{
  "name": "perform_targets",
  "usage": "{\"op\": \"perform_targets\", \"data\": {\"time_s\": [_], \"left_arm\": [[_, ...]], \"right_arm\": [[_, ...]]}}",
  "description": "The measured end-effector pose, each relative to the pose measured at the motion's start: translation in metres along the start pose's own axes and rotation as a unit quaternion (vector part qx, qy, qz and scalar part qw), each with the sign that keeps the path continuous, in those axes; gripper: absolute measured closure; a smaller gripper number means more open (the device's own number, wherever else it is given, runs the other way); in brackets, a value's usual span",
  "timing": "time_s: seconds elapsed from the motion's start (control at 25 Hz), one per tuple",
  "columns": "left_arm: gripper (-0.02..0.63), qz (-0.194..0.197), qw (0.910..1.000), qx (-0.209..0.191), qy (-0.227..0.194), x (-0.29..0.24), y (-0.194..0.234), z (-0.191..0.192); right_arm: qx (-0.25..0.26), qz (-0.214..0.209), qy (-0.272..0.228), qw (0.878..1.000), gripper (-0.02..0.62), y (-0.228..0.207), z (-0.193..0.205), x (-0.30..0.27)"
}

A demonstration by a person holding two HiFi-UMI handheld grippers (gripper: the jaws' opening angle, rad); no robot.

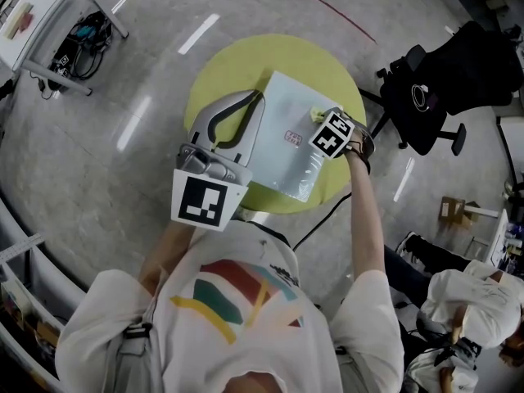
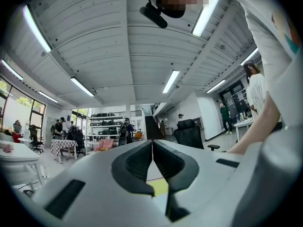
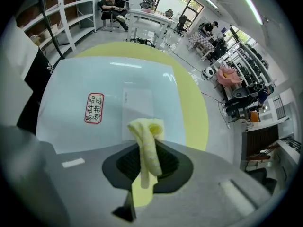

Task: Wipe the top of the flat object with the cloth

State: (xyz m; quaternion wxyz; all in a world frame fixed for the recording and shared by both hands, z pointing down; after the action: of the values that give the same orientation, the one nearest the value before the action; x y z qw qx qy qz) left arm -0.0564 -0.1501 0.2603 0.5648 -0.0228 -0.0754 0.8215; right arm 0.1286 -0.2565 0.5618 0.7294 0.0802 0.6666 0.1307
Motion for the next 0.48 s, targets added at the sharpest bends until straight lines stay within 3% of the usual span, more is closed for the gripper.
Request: {"op": "perform_targets", "data": {"time_s": [0.32,0.48], "left_arm": [[0.589,0.001,1.0000,0.006,0.002,0.008,0.001,0.004],[0.589,-0.003,0.9996,0.029,0.006,0.012,0.004,0.008]], "right_arm": [[-0.012,-0.021,-0.005,1.000,0.569,0.034,0.000,0.010],[-0.026,-0.035,-0.004,0.999,0.569,0.054,0.001,0.017]]}}
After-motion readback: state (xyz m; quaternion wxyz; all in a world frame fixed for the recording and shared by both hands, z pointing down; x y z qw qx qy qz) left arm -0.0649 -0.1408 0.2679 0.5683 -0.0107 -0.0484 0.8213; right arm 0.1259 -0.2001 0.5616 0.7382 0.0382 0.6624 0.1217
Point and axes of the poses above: the fingertips, and each gripper's own axes: x backward along the fingers, y to its left, z out of its underside, the point moved 1 cm from there along x, backward along the fingers, and after that the axes turned 1 degree about x, right-handed, at the moved point
